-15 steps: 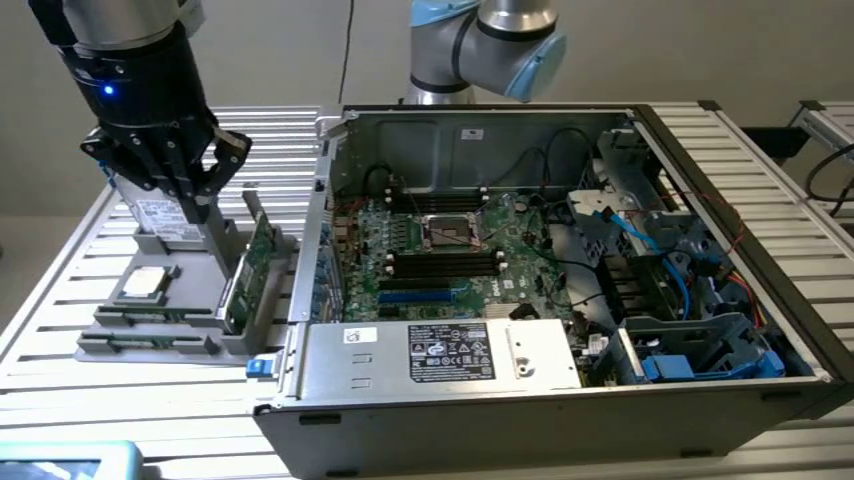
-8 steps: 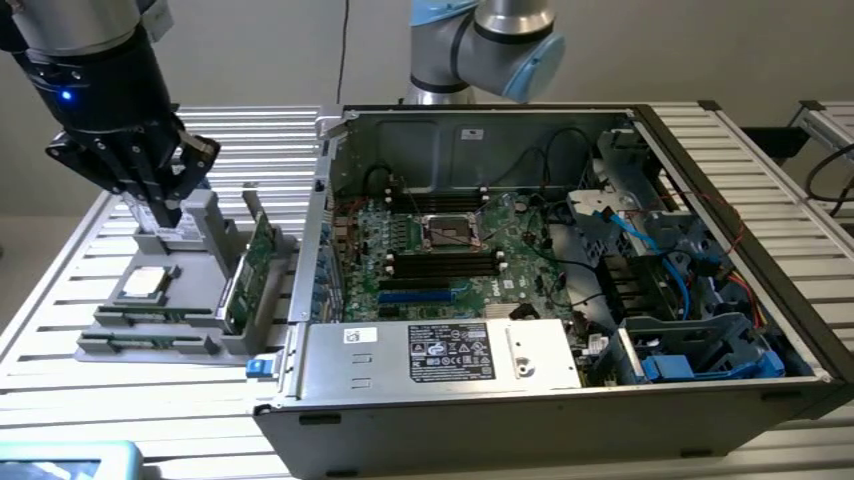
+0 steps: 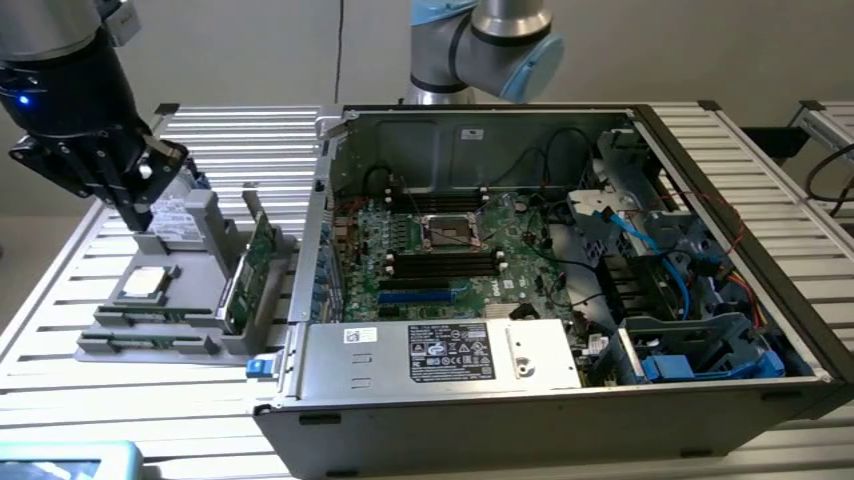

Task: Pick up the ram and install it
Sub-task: 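Reach for the ram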

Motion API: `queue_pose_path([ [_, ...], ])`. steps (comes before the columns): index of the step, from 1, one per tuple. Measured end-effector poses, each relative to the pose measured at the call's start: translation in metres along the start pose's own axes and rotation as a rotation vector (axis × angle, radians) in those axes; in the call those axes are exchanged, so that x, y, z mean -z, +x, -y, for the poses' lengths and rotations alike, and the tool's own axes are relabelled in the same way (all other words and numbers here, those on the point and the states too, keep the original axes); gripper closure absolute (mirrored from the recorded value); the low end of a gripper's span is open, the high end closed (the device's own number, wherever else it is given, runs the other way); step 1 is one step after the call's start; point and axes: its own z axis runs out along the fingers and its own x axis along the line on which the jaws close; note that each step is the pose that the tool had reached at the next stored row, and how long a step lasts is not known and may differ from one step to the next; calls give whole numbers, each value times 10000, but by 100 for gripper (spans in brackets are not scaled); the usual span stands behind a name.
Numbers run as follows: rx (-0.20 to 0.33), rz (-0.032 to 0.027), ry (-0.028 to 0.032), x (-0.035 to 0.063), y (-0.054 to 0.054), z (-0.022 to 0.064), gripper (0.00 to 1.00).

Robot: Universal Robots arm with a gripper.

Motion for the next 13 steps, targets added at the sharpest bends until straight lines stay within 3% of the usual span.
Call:
queue_pose_path([
  [7, -1, -23, 2, -69, 229, 27, 89],
  [9, 2, 40, -3, -91, 272, 32, 89],
  [13, 11, 242, -13, -128, 355, 42, 89],
])
